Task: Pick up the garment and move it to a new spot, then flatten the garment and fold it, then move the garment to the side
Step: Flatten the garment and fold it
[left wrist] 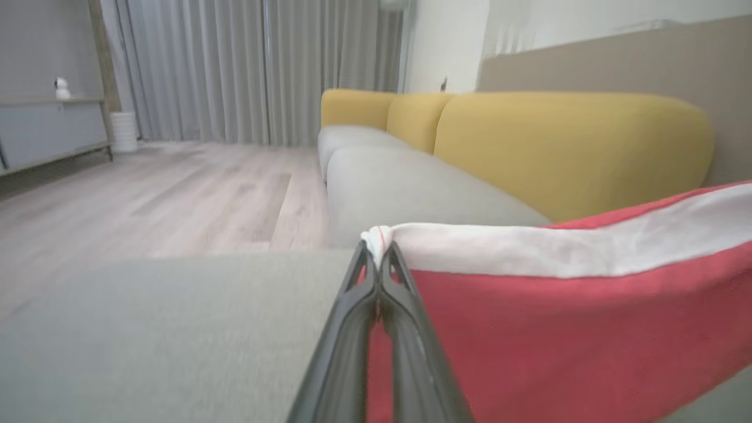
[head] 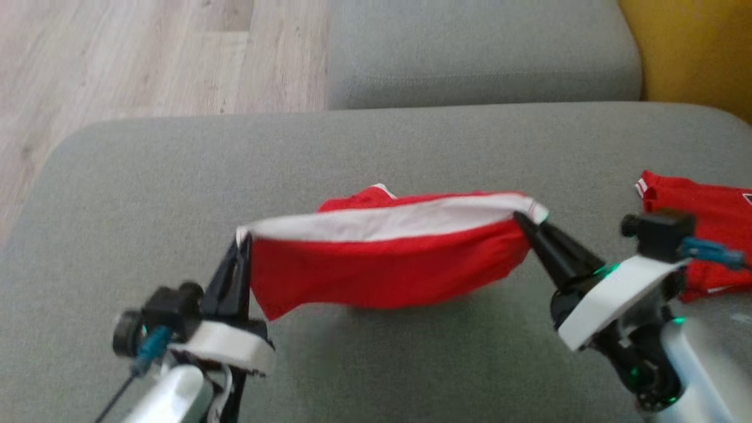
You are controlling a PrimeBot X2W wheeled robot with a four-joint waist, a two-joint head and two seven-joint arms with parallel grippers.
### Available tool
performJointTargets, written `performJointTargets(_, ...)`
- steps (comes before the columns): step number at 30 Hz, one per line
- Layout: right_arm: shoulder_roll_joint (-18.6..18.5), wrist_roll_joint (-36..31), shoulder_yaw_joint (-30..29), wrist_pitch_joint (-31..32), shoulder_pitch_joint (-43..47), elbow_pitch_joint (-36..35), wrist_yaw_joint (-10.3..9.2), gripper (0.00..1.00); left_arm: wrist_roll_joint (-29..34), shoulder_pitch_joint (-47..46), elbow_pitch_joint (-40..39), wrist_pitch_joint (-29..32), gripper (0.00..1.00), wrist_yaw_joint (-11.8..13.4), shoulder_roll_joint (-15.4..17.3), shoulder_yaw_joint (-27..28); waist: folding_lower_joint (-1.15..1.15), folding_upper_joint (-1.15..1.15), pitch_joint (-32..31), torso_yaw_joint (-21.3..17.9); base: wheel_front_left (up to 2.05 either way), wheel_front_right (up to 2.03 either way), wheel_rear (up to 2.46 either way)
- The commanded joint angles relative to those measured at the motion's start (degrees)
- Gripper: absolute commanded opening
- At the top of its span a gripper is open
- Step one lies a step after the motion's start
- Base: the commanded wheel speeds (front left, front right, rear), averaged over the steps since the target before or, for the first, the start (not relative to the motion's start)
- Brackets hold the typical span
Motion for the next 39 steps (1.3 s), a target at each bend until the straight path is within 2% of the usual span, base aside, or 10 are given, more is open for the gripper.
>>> performJointTargets(1,-1.53,-1.22,-1.2,-0.98,-3.12,-5.04,0.39,0.0,1.43,-5.5,-6.83,0.81,0.0,1.25,3.28,3.57,0.0,0.0,-1.45,-0.43,0.0,0.0,0.0)
performJointTargets(9,-2.96,-5.23,-6.91,2.54,-1.89,-18.4,0.39,0.0,5.67,-10.86,-26.33,8.34,0.0,4.61,11.33,6.25,0.0,0.0,-3.73,-1.51,0.0,0.0,0.0)
performJointTargets(17,-2.41,-6.78,-11.28,8.29,-2.68,-27.71,0.39,0.0,6.74,-17.58,-34.69,15.57,0.0,4.71,15.63,8.37,0.0,0.0,-2.86,-2.02,0.0,0.0,0.0)
performJointTargets(20,-1.74,-7.23,-11.85,10.01,-3.65,-27.81,0.39,0.0,5.34,-19.81,-33.71,16.89,0.0,3.73,15.12,8.49,0.0,0.0,-1.28,-1.98,0.0,0.0,0.0)
performJointTargets(24,-0.75,-7.26,-10.54,10.65,-7.24,-23.24,0.39,0.0,3.48,-22.61,-28.26,16.97,0.0,1.28,13.89,8.08,0.0,0.0,1.9,-2.0,0.0,0.0,0.0)
performJointTargets(28,-0.12,-8.29,-7.94,8.43,-16.39,-15.23,0.39,0.0,3.23,-28.48,-20.85,15.92,0.0,-1.87,13.07,8.3,0.0,0.0,7.35,-2.28,0.0,0.0,0.0)
performJointTargets(33,1.92,-14.24,-6.34,-0.86,-33.44,-1.8,0.39,0.0,5.51,-40.73,-11.04,11.88,0.0,-5.11,11.27,9.45,0.0,0.0,13.28,-2.34,0.0,0.0,0.0)
performJointTargets(39,3.91,-22.28,-2.33,-12.62,-46.7,12.54,0.39,0.0,6.9,-50.15,-2.14,6.31,0.0,-6.52,7.53,10.06,0.0,0.0,19.13,-1.16,0.0,0.0,0.0)
